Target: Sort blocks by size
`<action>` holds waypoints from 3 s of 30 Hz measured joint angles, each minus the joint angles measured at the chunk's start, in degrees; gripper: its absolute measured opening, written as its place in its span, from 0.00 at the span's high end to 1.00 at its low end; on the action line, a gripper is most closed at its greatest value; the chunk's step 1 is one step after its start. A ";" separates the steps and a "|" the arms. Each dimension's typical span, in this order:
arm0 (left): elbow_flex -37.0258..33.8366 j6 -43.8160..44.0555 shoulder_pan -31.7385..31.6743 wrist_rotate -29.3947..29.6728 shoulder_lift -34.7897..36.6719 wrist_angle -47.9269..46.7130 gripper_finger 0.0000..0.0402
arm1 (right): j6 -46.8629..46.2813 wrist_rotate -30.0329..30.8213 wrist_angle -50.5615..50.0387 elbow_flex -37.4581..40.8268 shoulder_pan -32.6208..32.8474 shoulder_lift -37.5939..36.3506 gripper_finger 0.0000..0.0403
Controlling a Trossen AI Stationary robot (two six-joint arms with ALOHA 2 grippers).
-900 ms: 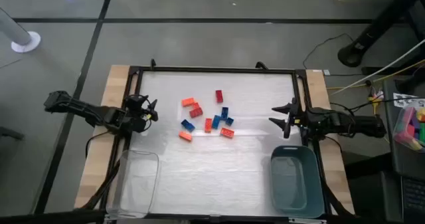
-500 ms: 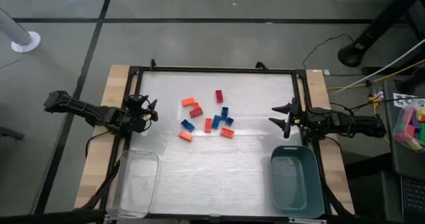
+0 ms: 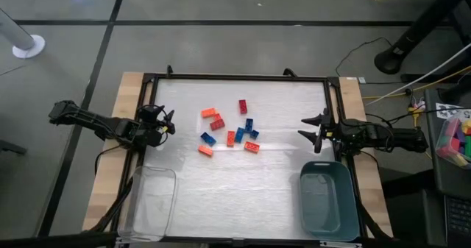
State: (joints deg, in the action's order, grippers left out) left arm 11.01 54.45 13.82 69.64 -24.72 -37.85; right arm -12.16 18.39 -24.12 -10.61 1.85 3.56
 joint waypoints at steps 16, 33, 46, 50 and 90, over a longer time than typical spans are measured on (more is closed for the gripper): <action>0.00 0.00 0.00 0.00 -0.01 0.00 0.43 | 0.61 0.01 0.04 0.00 0.00 0.01 0.37; -0.23 6.70 -0.04 1.83 -0.01 3.57 0.43 | -2.82 0.11 20.82 0.00 0.00 0.80 0.37; -0.18 4.08 -0.04 2.98 -0.01 5.50 0.43 | 1.22 8.38 34.99 -8.41 -2.93 28.03 0.37; -0.16 0.33 -0.04 3.02 0.01 5.37 0.43 | -1.55 7.54 34.52 -15.83 -7.61 41.30 0.37; -0.03 3.42 -0.04 -4.95 -0.01 5.46 0.43 | -16.37 0.47 17.79 -59.04 -20.24 107.90 0.37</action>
State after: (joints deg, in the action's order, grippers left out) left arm 10.98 57.87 13.78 64.69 -24.73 -32.38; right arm -28.53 18.85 -6.33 -69.65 -18.39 111.46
